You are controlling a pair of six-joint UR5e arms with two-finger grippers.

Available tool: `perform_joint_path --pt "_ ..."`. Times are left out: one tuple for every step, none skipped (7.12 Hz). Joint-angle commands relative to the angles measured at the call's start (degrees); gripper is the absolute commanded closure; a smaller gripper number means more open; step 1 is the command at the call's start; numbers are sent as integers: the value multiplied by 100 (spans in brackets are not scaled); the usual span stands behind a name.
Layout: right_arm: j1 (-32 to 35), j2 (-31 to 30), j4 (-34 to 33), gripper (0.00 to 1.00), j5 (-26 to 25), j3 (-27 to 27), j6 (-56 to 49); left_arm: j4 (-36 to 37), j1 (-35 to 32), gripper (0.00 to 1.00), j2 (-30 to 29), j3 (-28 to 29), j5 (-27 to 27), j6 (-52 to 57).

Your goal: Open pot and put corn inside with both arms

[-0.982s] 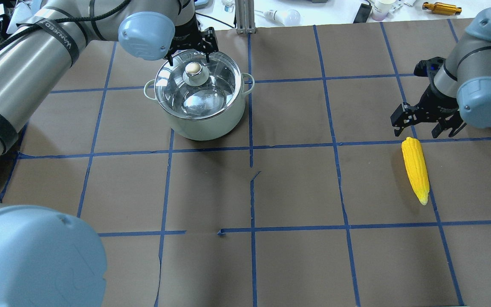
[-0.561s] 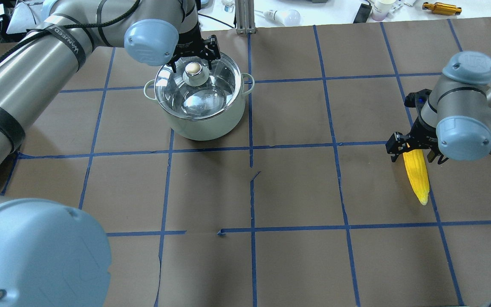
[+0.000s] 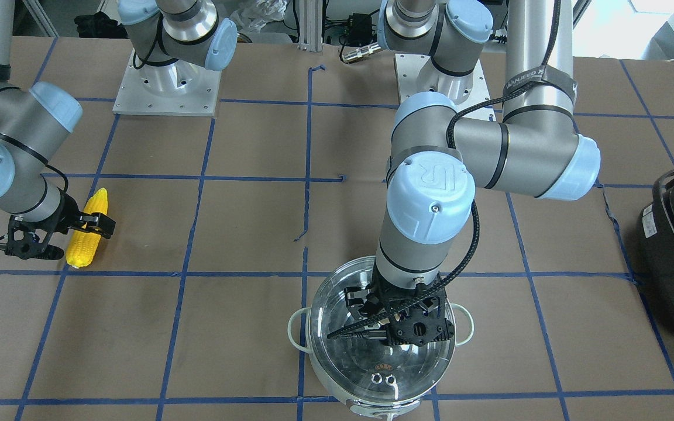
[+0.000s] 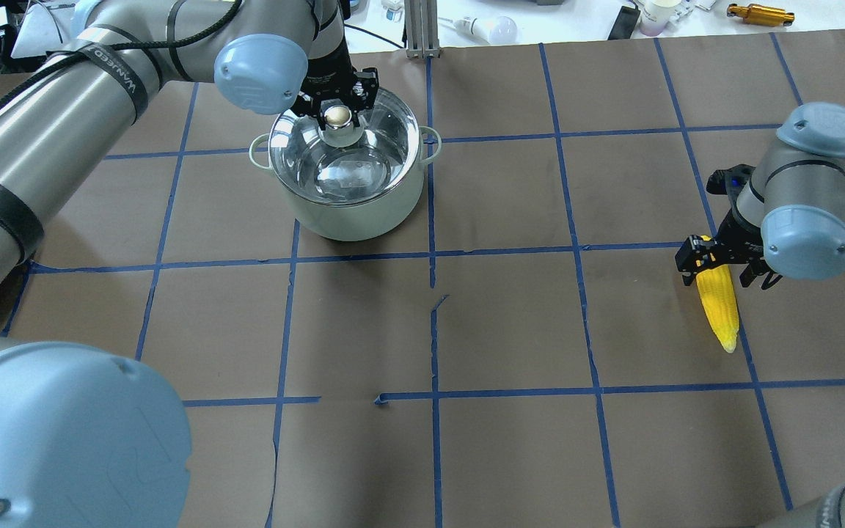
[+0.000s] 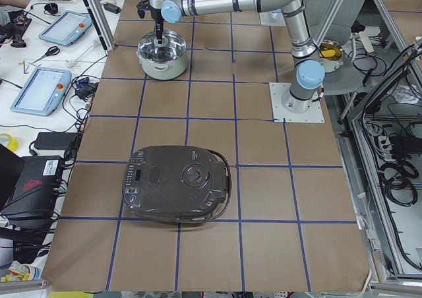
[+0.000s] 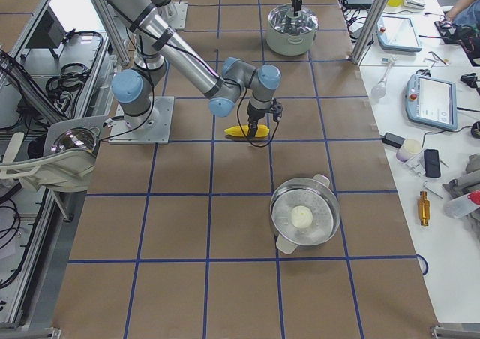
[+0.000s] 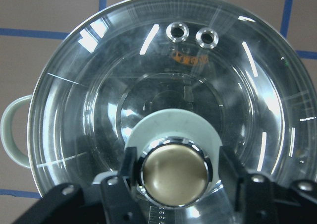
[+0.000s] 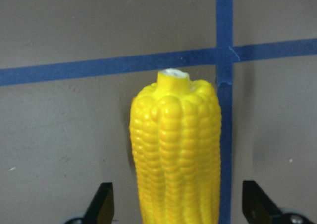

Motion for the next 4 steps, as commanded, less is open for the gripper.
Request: perform_joint_path --pt "-3 36 -74 100 5 -36 -3 -73 2 70 167 4 -26 -3" --pt "-3 27 -109 100 5 -88 -12 -152 11 73 325 73 0 6" --pt "5 -17 -205 100 188 -219 58 -753 81 74 596 370 35 49" --pt "92 -61 -102 100 424 -516 250 -1403 334 75 773 616 79 528"
